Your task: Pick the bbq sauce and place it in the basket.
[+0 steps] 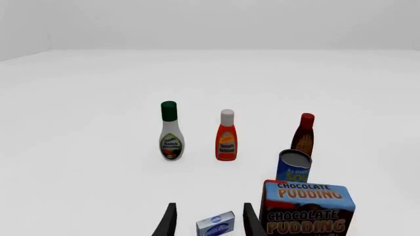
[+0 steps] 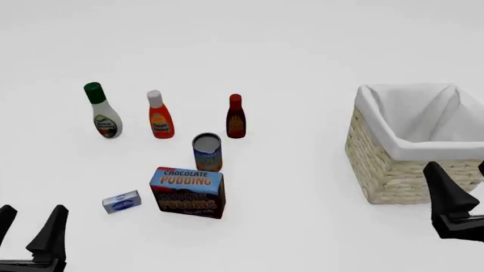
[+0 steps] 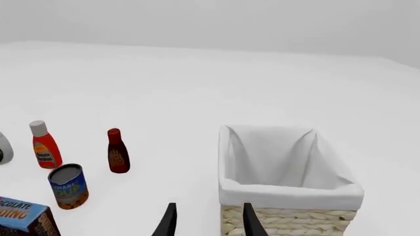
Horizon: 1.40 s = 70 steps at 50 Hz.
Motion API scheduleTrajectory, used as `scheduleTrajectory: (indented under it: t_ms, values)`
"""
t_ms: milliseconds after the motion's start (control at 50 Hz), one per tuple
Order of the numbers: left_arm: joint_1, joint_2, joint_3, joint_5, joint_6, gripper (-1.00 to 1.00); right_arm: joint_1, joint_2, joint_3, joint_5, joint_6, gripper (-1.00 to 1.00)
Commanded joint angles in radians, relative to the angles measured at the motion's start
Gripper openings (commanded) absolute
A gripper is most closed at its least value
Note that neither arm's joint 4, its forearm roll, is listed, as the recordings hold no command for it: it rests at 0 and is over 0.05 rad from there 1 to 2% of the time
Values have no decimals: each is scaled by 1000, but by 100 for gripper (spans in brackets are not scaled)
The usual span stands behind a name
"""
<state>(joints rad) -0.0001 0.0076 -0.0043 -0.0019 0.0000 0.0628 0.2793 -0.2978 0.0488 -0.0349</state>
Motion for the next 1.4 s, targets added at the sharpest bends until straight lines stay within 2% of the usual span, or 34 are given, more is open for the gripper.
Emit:
scheduleTrajectory:
  t_ms: [20, 60, 120, 140, 160, 240, 300, 380, 520, 600, 700, 740, 780, 820, 860, 920, 1060, 1400]
  values:
    - [0, 0, 0, 0, 0, 100, 35, 124, -152, 51, 22, 100]
    - [0, 0, 0, 0, 0, 100, 39, 152, -184, 63, 36, 100]
    - [0, 0, 0, 0, 0, 100, 26, 202, -229, 71, 19, 100]
    - [0, 0, 0, 0, 0, 100, 30, 227, -248, 80, -17, 100]
    - [0, 0, 0, 0, 0, 100, 38, 228, -256, 83, -29, 100]
    - [0, 0, 0, 0, 0, 100, 38, 278, -315, 102, -26, 100]
    - [0, 0, 0, 0, 0, 100, 41, 312, -351, 115, 1, 100]
    - [0, 0, 0, 0, 0, 100, 60, 364, -392, 126, 9, 100]
    - [0, 0, 0, 0, 0, 100, 92, 473, -496, 158, -5, 100]
    - [0, 0, 0, 0, 0, 100, 114, 549, -565, 171, 32, 100]
    - [0, 0, 0, 0, 0, 100, 123, 630, -632, 167, 25, 100]
    - [0, 0, 0, 0, 0, 100, 137, 683, -673, 165, 7, 100]
    - [0, 0, 0, 0, 0, 100, 138, 727, -704, 165, 14, 100]
    - [0, 0, 0, 0, 0, 100, 147, 779, -738, 157, -15, 100]
    - [0, 0, 0, 0, 0, 100, 154, 810, -765, 155, -12, 100]
    - [0, 0, 0, 0, 0, 100, 158, 856, -791, 147, -38, 100]
    - [0, 0, 0, 0, 0, 100, 171, 946, -845, 136, -61, 100]
    - [0, 0, 0, 0, 0, 100, 221, 1101, -1005, 227, -108, 100]
